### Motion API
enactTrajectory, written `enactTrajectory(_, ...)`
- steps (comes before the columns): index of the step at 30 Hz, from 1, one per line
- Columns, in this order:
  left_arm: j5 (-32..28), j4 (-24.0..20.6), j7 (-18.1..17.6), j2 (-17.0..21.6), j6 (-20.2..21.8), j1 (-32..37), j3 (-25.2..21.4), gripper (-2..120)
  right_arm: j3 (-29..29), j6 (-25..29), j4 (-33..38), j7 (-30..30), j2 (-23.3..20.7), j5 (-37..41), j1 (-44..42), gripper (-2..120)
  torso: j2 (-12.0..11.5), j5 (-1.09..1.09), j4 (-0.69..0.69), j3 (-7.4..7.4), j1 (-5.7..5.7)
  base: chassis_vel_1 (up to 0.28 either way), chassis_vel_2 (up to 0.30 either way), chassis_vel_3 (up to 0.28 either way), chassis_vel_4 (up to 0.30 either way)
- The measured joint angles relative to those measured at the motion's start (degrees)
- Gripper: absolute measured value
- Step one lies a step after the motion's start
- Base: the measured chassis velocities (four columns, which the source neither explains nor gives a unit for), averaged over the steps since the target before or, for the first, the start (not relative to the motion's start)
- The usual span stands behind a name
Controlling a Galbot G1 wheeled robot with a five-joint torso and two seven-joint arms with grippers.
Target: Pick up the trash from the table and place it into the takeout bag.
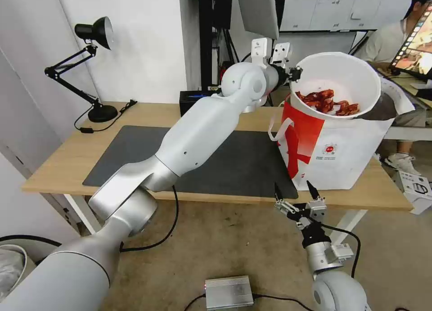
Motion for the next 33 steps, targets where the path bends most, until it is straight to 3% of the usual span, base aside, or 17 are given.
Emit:
enactTrajectory(9, 0.96, 0.34, -0.02, 0.02, 0.61, -0.33, 0.8, 0, 0.0, 0.0, 0.0, 0.0, 0.0, 0.0, 0.0, 100, 0.0, 0.0, 0.0, 0.0, 0.0, 0.0, 0.0, 0.0, 0.0)
enactTrajectory(15, 1.3, 0.32, -0.01, 0.03, 0.64, -0.03, 0.95, 11, 0.0, 0.0, 0.0, 0.0, 0.0, 0.0, 0.0, 100, 0.0, 0.0, 0.0, 0.0, 0.0, 0.0, 0.0, 0.0, 0.0)
enactTrajectory(33, 1.38, -0.51, 0.42, 0.04, 0.54, 0.98, 1.2, 80, 0.0, 0.0, 0.0, 0.0, 0.0, 0.0, 0.0, 100, 0.0, 0.0, 0.0, 0.0, 0.0, 0.0, 0.0, 0.0, 0.0)
